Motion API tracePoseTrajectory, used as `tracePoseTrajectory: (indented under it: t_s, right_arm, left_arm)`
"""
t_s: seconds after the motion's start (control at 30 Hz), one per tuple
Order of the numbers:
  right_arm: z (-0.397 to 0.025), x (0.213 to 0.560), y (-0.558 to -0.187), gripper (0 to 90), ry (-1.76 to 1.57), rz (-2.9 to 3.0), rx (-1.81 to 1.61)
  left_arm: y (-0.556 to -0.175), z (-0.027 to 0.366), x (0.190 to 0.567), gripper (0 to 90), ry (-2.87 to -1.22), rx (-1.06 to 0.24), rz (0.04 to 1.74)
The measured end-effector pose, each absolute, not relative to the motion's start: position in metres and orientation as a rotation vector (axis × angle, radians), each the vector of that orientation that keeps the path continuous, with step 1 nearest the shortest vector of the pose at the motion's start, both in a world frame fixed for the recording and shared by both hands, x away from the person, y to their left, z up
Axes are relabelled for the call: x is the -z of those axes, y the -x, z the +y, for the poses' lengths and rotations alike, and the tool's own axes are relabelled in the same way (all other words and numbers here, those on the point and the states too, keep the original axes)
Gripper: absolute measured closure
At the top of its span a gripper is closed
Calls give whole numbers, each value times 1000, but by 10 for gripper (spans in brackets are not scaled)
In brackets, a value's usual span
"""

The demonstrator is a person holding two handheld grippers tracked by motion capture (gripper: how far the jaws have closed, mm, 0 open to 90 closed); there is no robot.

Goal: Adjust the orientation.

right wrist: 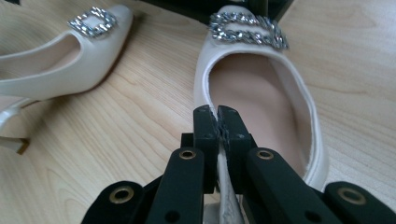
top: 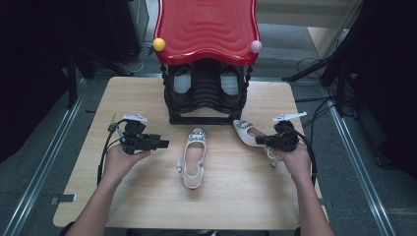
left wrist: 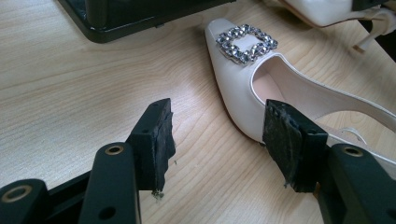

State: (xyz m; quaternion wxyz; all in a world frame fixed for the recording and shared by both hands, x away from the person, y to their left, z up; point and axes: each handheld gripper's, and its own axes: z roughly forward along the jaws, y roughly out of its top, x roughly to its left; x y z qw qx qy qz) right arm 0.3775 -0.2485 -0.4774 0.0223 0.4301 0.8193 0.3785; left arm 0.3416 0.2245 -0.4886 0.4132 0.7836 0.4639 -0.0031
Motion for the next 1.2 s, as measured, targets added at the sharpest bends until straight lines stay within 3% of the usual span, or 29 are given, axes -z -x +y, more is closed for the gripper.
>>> tracePoseTrajectory:
  t_s: [0.57,1.2]
  right_arm:
    - [-206,460,-368,886,-1202,2572,-1251]
    - [-161,483,-356,883,-1205,2679,-1090]
  left_arm:
    - [-331,229,487,433,-1946,1,1166]
    - [-327,225,489,432,-1964,-2,1154]
